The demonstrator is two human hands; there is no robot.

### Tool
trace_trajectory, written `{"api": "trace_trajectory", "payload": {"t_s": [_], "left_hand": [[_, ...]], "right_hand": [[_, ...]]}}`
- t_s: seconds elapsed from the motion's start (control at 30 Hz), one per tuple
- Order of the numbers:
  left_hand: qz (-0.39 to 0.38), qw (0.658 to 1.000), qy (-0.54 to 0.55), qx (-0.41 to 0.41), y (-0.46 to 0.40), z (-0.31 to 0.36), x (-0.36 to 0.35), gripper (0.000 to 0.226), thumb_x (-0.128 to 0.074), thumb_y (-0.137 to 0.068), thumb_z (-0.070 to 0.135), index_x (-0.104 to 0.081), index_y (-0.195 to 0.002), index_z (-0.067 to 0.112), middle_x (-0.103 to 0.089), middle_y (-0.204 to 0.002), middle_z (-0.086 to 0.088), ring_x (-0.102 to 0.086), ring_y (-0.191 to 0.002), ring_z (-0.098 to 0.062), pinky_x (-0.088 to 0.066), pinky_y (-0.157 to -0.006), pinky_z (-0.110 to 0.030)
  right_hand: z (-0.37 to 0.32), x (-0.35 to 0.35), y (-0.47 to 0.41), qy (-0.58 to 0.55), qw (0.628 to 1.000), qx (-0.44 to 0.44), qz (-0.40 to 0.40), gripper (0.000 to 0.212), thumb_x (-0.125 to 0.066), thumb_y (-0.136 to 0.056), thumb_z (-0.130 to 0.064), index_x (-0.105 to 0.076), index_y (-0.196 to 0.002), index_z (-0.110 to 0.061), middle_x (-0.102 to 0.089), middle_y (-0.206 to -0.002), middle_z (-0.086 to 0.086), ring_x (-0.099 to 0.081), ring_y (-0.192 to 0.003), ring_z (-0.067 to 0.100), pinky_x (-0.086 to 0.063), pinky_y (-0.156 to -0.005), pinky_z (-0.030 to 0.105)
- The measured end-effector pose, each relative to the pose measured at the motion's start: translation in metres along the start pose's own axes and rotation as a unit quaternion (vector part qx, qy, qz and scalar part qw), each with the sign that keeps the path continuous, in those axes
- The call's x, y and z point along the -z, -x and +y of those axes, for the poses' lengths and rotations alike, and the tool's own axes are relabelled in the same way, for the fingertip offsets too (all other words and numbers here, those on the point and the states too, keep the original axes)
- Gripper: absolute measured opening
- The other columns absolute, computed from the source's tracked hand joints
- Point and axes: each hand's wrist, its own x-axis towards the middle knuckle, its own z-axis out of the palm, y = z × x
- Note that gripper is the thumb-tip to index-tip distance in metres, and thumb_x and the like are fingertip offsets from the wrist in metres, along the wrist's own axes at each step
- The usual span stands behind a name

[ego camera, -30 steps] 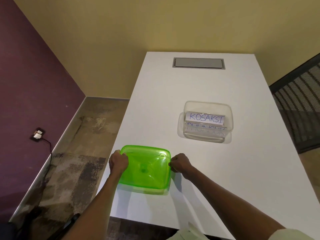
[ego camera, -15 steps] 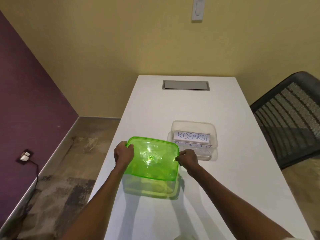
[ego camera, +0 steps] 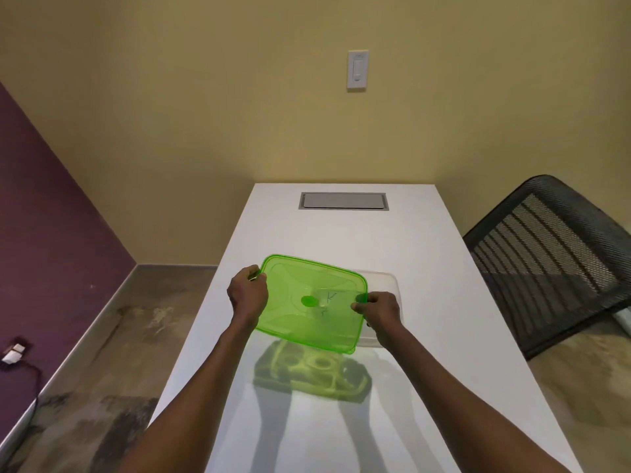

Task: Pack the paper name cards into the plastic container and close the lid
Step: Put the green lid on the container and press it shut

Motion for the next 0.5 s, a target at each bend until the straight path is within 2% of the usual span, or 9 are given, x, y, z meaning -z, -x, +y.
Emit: {"api": "trace_trajectory", "payload": {"t_s": [0.1, 0.17, 0.2, 0.23, 0.27, 0.3, 0.37, 0.43, 0.5], "left_hand": [[0.007, 0.998, 0.055, 0.014, 0.002, 0.01, -0.006, 0.03, -0.058, -0.089, 0.011, -0.067, -0.117, 0.006, -0.069, -0.117, -0.009, -0.062, -0.108, -0.026, -0.042, -0.084, -0.025], [-0.006, 0.996, 0.083, 0.022, 0.001, 0.012, -0.01, 0.02, -0.056, -0.087, 0.01, -0.071, -0.098, 0.004, -0.07, -0.095, -0.016, -0.059, -0.086, -0.033, -0.044, -0.073, -0.028], [-0.016, 0.995, 0.093, 0.025, 0.001, 0.012, -0.011, 0.016, -0.054, -0.085, 0.009, -0.068, -0.08, 0.006, -0.062, -0.075, -0.017, -0.049, -0.073, -0.029, -0.04, -0.065, -0.028], [-0.026, 0.994, 0.099, 0.029, 0.002, 0.012, -0.013, 0.02, -0.052, -0.083, 0.008, -0.058, -0.064, 0.009, -0.047, -0.061, -0.011, -0.037, -0.069, -0.025, -0.032, -0.058, -0.027], [-0.035, 0.993, 0.104, 0.036, 0.002, 0.013, -0.013, 0.024, -0.051, -0.08, 0.008, -0.048, -0.056, 0.013, -0.036, -0.057, -0.005, -0.031, -0.07, -0.023, -0.025, -0.055, -0.027], [-0.041, 0.991, 0.113, 0.053, 0.003, 0.015, -0.014, 0.026, -0.05, -0.078, 0.009, -0.043, -0.055, 0.016, -0.033, -0.06, -0.002, -0.03, -0.071, -0.022, -0.024, -0.055, -0.028], [-0.049, 0.981, 0.153, 0.108, 0.001, 0.019, -0.014, 0.025, -0.054, -0.082, 0.013, -0.047, -0.058, 0.017, -0.043, -0.068, -0.005, -0.038, -0.071, -0.022, -0.034, -0.062, -0.029], [-0.062, 0.964, 0.2, 0.167, -0.002, 0.019, -0.015, 0.024, -0.057, -0.091, 0.022, -0.054, -0.07, 0.011, -0.052, -0.078, -0.01, -0.047, -0.073, -0.024, -0.044, -0.068, -0.031], [-0.087, 0.95, 0.225, 0.2, -0.007, 0.018, -0.016, 0.028, -0.053, -0.096, 0.032, -0.055, -0.087, 0.006, -0.051, -0.081, -0.012, -0.049, -0.071, -0.026, -0.049, -0.066, -0.032]], "right_hand": [[-0.006, 0.011, -0.006, -0.001, 1.0, 0.016, 0.021, 0.014, -0.08, -0.072, -0.012, -0.075, -0.084, -0.01, -0.07, -0.081, 0.008, -0.063, -0.078, 0.025, -0.056, -0.078, 0.042], [-0.01, 0.016, -0.01, 0.007, 0.999, 0.031, 0.039, 0.011, -0.079, -0.073, -0.013, -0.074, -0.083, -0.011, -0.073, -0.082, 0.009, -0.067, -0.081, 0.029, -0.058, -0.079, 0.046], [-0.011, 0.019, -0.011, 0.004, 0.998, 0.041, 0.047, 0.01, -0.078, -0.074, -0.013, -0.074, -0.083, -0.011, -0.073, -0.083, 0.01, -0.068, -0.083, 0.03, -0.058, -0.078, 0.047], [-0.013, 0.021, -0.012, -0.002, 0.997, 0.052, 0.055, 0.01, -0.078, -0.074, -0.013, -0.074, -0.083, -0.011, -0.074, -0.083, 0.01, -0.069, -0.083, 0.03, -0.057, -0.079, 0.047], [-0.014, 0.023, -0.013, -0.008, 0.996, 0.064, 0.062, 0.009, -0.077, -0.075, -0.013, -0.074, -0.083, -0.011, -0.073, -0.084, 0.009, -0.069, -0.084, 0.03, -0.057, -0.079, 0.047], [-0.015, 0.025, -0.013, -0.009, 0.994, 0.077, 0.071, 0.008, -0.076, -0.075, -0.013, -0.074, -0.083, -0.013, -0.073, -0.085, 0.007, -0.068, -0.083, 0.03, -0.057, -0.079, 0.045], [-0.017, 0.029, -0.012, 0.0, 0.991, 0.101, 0.089, 0.006, -0.075, -0.077, -0.015, -0.073, -0.082, -0.019, -0.072, -0.084, -0.001, -0.066, -0.08, 0.025, -0.053, -0.075, 0.035], [-0.02, 0.033, -0.012, 0.008, 0.987, 0.12, 0.106, 0.008, -0.072, -0.078, -0.015, -0.073, -0.081, -0.023, -0.07, -0.079, -0.008, -0.06, -0.073, 0.019, -0.042, -0.068, 0.027], [-0.023, 0.035, -0.012, 0.009, 0.984, 0.131, 0.122, 0.014, -0.068, -0.079, -0.01, -0.072, -0.078, -0.024, -0.065, -0.069, -0.016, -0.056, -0.066, 0.014, -0.036, -0.065, 0.024]]}}
